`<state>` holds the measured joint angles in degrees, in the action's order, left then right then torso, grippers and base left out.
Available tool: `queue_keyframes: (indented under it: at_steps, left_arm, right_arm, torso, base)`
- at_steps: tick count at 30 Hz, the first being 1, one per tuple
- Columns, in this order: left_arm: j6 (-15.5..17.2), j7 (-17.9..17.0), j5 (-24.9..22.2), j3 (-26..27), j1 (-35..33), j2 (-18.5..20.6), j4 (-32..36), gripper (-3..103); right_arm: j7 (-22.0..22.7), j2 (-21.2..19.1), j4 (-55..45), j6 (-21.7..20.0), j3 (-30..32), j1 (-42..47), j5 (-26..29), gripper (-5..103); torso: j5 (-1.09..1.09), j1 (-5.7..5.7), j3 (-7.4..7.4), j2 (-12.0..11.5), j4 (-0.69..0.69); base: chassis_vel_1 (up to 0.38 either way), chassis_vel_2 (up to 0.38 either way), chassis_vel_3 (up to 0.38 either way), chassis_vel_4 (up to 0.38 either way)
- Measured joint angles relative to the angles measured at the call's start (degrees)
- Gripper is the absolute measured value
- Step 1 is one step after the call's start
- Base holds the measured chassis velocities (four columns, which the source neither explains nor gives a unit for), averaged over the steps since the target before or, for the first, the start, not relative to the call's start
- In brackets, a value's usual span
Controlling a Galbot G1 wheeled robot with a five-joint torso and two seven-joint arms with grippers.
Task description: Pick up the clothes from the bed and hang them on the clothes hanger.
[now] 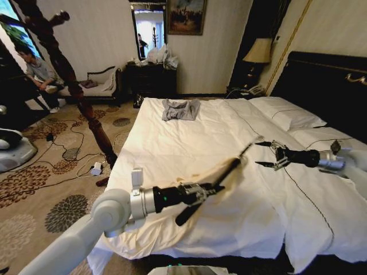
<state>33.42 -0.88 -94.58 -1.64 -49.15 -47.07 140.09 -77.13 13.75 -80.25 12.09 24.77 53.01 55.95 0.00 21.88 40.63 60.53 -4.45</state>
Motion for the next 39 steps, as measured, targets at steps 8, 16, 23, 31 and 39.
queue_keyframes:
  at_steps: [8,16,23,31,39]
  left_arm:
    - [0.12,-0.08,-0.01,-0.75,-0.3,-0.3,0.43,23]
    - [0.12,-0.23,-0.03,-1.07,-0.77,-0.01,0.52,23]
    - [0.11,-0.28,0.13,-1.69,-0.61,-0.85,0.28,23]
    - [0.09,-0.29,0.38,-2.03,-0.43,-1.39,-0.42,23]
    - [-0.68,-0.47,1.03,-1.67,-0.04,-1.5,-1.19,23]
  right_arm:
    - [-0.24,-0.42,-1.23,2.1,-0.04,-0.14,-1.64,100]
    - [-4.86,-0.83,-7.86,1.27,-0.52,0.14,0.06,96]
    - [-8.66,-0.83,-8.19,-0.72,-0.62,0.18,-0.68,69]
    - [-9.03,-0.16,-7.36,-1.16,-0.33,0.21,-0.38,42]
    - [-8.25,0.6,-7.29,-1.12,0.12,0.03,-0.23,32]
  torso:
    - [0.0,0.0,0.0,0.0,0.0]
    - [-0.01,0.0,0.0,0.0,0.0]
    - [0.0,0.0,0.0,0.0,-0.01]
    - [0.0,0.0,0.0,0.0,0.0]
    - [0.0,0.0,0.0,0.0,0.0]
  base:
    - [0.0,0.0,0.0,0.0]
    - [0.0,0.0,0.0,0.0]
    - [0.0,0.0,0.0,0.0]
    - [0.0,0.0,0.0,0.0]
    - [0.0,0.0,0.0,0.0]
